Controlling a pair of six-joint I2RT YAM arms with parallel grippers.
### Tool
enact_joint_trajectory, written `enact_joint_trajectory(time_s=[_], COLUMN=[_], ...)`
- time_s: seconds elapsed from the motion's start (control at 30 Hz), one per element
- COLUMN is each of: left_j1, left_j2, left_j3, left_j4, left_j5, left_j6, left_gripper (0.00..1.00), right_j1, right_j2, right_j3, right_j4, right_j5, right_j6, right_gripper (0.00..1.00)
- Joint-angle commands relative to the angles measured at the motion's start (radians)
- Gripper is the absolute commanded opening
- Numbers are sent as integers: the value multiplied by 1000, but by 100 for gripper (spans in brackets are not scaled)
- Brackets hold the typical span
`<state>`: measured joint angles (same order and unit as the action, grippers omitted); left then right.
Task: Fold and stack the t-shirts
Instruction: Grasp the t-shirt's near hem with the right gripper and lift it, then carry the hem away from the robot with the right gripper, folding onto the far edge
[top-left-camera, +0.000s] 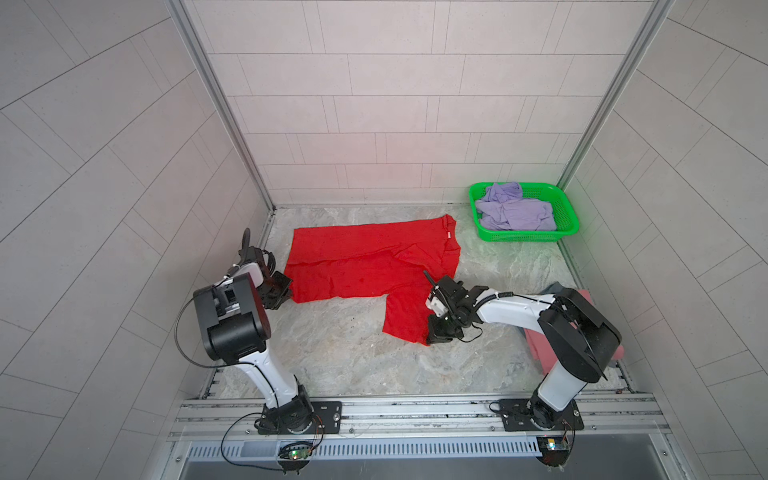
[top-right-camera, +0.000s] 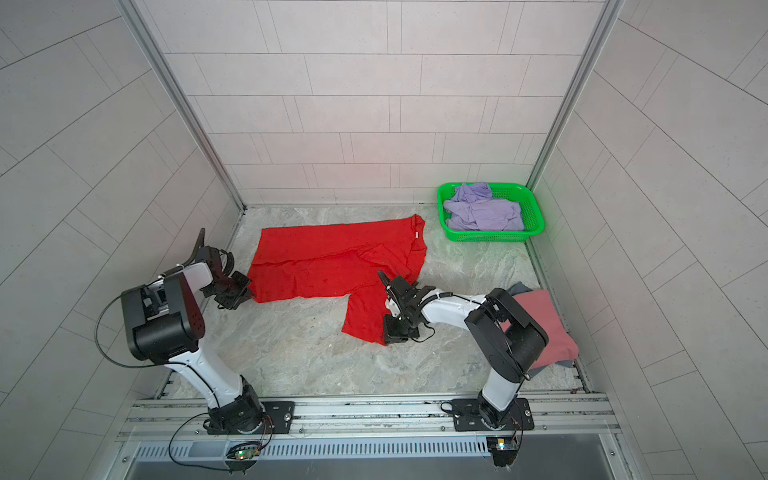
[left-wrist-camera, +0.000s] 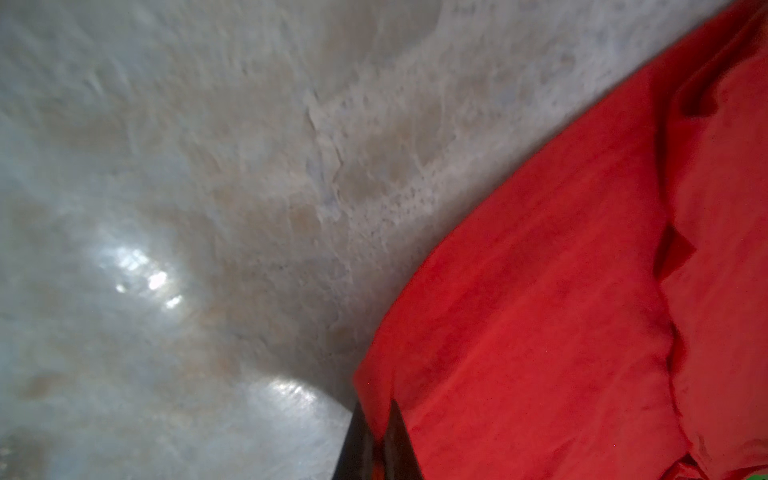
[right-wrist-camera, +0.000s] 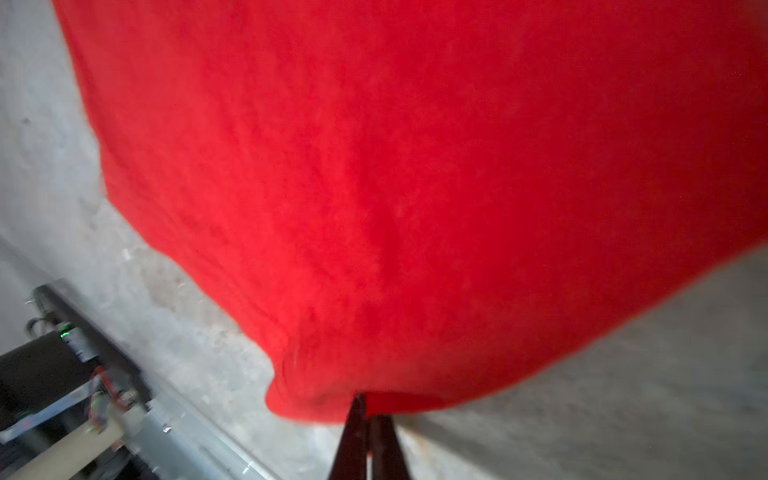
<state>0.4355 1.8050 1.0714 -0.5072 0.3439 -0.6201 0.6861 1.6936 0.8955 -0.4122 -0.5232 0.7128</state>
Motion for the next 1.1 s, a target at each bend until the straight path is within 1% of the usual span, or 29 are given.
enact_joint_trajectory(time_s=[0.0, 0.07, 0.2, 0.27, 0.37, 0.57, 0.7, 0.83, 1.0, 1.07], left_j1=[-5, -4, -18, -23, -27, -43, -50, -61, -89, -97], left_j2=[-48, -71, -127, -133, -107, 23, 143, 271, 407, 456], left_j3=[7, -2, -7, 28, 123, 352, 512, 666, 829, 879], left_j4=[-46, -60, -91, -111, -148, -180, -200, -229, -270, -281], left_j5=[-5, 24, 35, 40, 46, 43, 53, 63, 48, 45], left_j6=[8, -8, -26, -21, -10, -9, -21, -36, -47, -57], left_gripper=[0, 0, 0, 0, 0, 0, 0, 0, 0, 0], right_j1=[-4, -11, -23, -44, -93, -214, -300, -394, -470, -485], right_j2=[-10, -59, -121, -116, -74, 108, 249, 374, 534, 594], right_j3=[27, 75, 226, 303, 410, 663, 868, 1022, 1199, 1259], right_j4=[-124, -170, -240, -244, -210, -120, -111, -97, -97, -95], right_j5=[137, 167, 229, 256, 280, 256, 264, 235, 223, 210], right_j6=[-55, -57, -65, -64, -64, -62, -64, -49, -48, -40], right_gripper=[0, 0, 0, 0, 0, 0, 0, 0, 0, 0])
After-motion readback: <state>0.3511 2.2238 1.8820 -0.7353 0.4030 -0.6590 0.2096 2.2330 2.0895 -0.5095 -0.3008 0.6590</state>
